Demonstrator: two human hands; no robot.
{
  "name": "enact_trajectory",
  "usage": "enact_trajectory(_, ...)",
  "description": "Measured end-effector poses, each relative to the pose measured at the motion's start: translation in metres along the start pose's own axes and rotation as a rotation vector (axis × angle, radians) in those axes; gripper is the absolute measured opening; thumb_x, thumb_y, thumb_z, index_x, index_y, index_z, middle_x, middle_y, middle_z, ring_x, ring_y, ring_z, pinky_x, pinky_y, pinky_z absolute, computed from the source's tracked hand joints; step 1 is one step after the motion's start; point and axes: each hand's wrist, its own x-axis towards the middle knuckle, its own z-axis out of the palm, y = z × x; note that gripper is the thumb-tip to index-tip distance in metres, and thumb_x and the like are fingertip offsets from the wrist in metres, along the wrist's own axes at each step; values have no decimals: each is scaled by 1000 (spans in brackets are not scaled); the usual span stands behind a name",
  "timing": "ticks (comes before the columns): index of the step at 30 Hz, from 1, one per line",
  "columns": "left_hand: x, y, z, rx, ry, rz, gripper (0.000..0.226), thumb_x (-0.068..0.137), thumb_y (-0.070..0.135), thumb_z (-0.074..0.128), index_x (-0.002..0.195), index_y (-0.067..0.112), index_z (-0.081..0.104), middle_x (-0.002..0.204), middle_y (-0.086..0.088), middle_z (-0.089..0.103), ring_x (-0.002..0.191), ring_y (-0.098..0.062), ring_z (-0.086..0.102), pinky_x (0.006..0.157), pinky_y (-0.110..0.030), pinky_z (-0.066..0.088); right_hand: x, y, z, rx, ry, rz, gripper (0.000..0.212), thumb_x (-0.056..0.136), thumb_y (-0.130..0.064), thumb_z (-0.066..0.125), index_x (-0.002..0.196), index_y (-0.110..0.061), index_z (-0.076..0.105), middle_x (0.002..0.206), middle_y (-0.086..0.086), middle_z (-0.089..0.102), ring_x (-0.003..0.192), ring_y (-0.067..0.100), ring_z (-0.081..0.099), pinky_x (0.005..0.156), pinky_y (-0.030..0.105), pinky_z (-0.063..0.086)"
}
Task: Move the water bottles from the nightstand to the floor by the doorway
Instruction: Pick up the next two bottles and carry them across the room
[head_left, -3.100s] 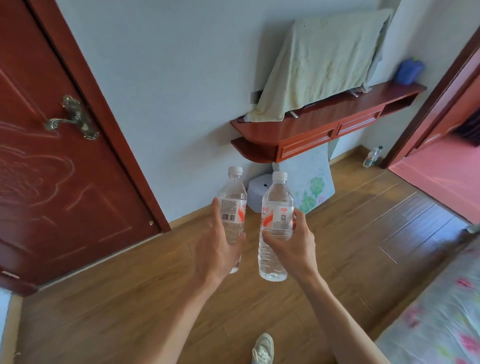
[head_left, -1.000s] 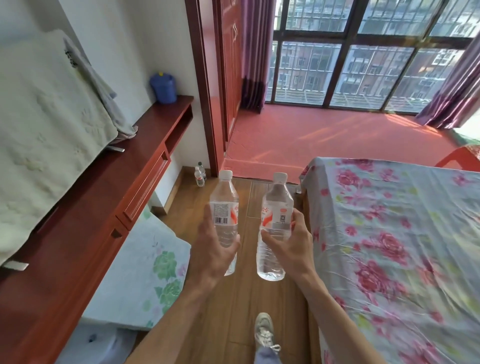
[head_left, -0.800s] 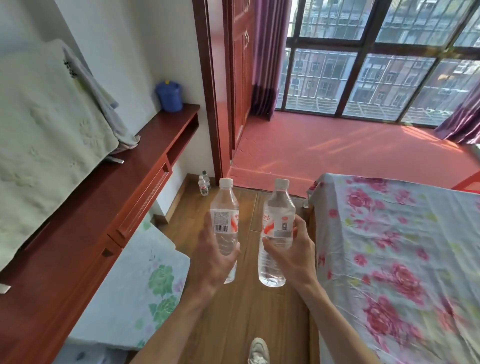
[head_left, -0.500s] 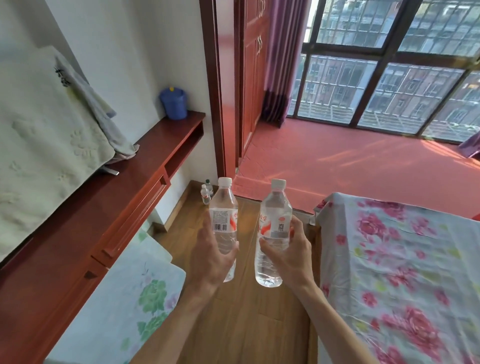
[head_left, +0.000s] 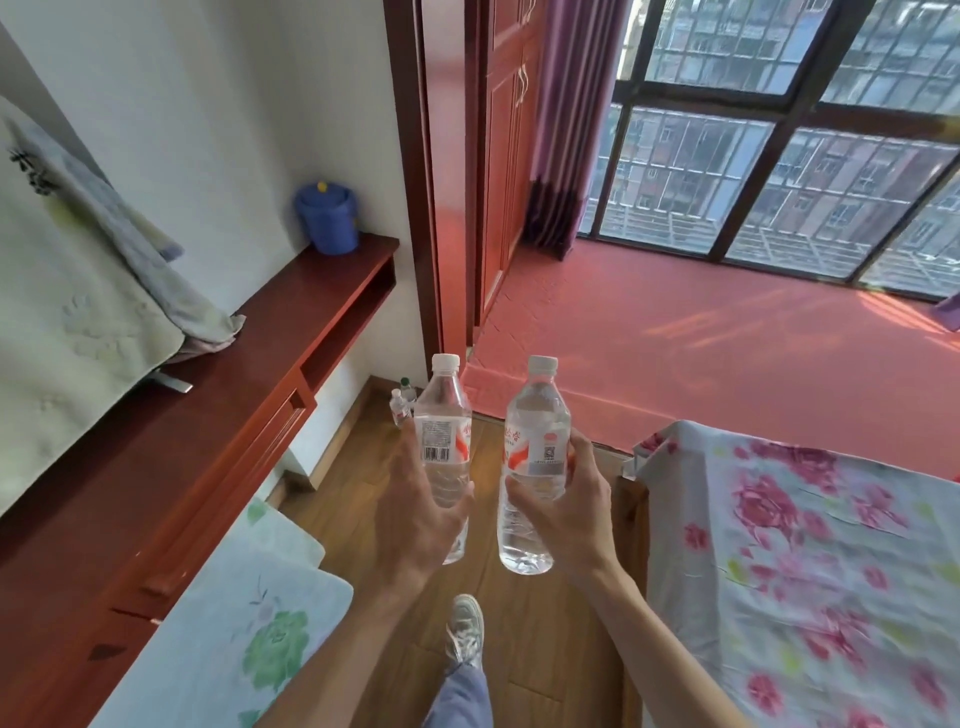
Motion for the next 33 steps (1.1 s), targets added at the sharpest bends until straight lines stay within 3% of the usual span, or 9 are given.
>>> enact_trajectory(6,79,-19,30,-24,-14,-17,98,75,47,78,150,28,18,131,-2,54,100,-10,64,70,-24,60,81,11,30,-33,-27,-9,80,63,-57,80,129,-31,43,108,-13,65,91,4,67,79,34,59)
enact_trajectory(8,105,-25,38,-35,-16,-26,98,75,50,76,151,28,17,131,-1,55,100,-10,64,70,-22,59,108,12,42,-32,-31,-2,85,61,-65,77,131,-32,42,110,-12,65,93,4,67,79,34,59)
enact_trajectory(11,145,-34,48,-69,-26,-37,98,76,52,74,150,33,13,125,0,58,91,-9,66,62,-19,58,148,11,61,-27,-40,16,88,57,-78,69,129,-36,40,107,-15,64,91,3,66,79,33,59)
enact_trajectory(15,189,-40,58,-111,-27,-48,96,76,50,76,148,35,14,120,4,59,84,-7,66,56,-13,54,192,11,81,-32,-65,23,89,57,-79,68,129,-34,41,107,-17,62,91,2,65,78,31,58)
enact_trajectory(22,251,-54,68,-131,3,-92,93,75,64,71,146,37,16,118,4,59,82,-6,67,51,-24,58,257,17,116,-22,-117,29,78,58,-67,73,123,-35,44,102,-14,64,88,6,66,76,39,58)
enact_trajectory(27,288,-64,79,-112,58,-125,93,75,66,70,146,38,16,117,6,59,89,-6,65,57,-27,59,300,27,139,1,-170,9,70,60,-55,76,120,-39,43,102,-10,64,87,5,66,74,33,58)
enact_trajectory(33,334,-82,105,-39,98,-196,103,73,70,69,151,31,14,126,7,55,95,-6,64,59,-26,59,366,45,168,10,-269,-21,69,59,-54,77,118,-39,43,99,-10,64,82,3,66,70,29,57)
